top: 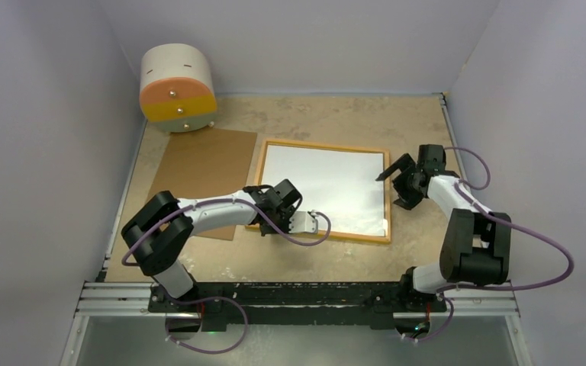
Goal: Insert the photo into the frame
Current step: Pick up the photo frame from the center of the board.
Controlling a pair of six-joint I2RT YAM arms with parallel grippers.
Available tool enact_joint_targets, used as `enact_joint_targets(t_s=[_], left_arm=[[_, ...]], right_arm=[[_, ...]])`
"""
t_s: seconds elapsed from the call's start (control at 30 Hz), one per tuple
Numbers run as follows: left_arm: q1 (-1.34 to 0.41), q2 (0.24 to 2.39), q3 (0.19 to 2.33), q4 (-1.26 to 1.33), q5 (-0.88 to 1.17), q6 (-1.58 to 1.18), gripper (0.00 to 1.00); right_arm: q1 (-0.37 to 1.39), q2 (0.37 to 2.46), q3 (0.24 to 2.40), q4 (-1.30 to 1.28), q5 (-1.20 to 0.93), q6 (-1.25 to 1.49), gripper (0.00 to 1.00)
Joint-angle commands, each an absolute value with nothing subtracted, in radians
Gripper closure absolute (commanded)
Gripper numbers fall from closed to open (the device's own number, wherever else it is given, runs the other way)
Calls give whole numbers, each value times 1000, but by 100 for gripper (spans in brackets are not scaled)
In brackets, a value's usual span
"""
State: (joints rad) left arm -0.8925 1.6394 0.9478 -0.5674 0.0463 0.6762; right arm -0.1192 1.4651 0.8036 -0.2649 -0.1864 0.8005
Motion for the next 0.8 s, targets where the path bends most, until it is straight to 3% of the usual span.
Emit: enact_joint_targets(t_s=[0.0, 0.3, 0.57, 0.77], left_arm=[[-885, 1684, 1029, -555, 38, 552, 100], [-853, 1796, 1379, -664, 196, 324, 100], [-842, 1895, 1580, -700, 253, 238, 100], [-831, 1925, 1673, -713, 260, 213, 100]], right_arm=[[-130, 1386, 901, -371, -101, 803, 4], [-145, 1210, 1005, -527, 44, 862, 1], [-143, 994, 818, -369, -151, 1038, 1], [-105, 993, 726, -309, -205, 1108, 1]])
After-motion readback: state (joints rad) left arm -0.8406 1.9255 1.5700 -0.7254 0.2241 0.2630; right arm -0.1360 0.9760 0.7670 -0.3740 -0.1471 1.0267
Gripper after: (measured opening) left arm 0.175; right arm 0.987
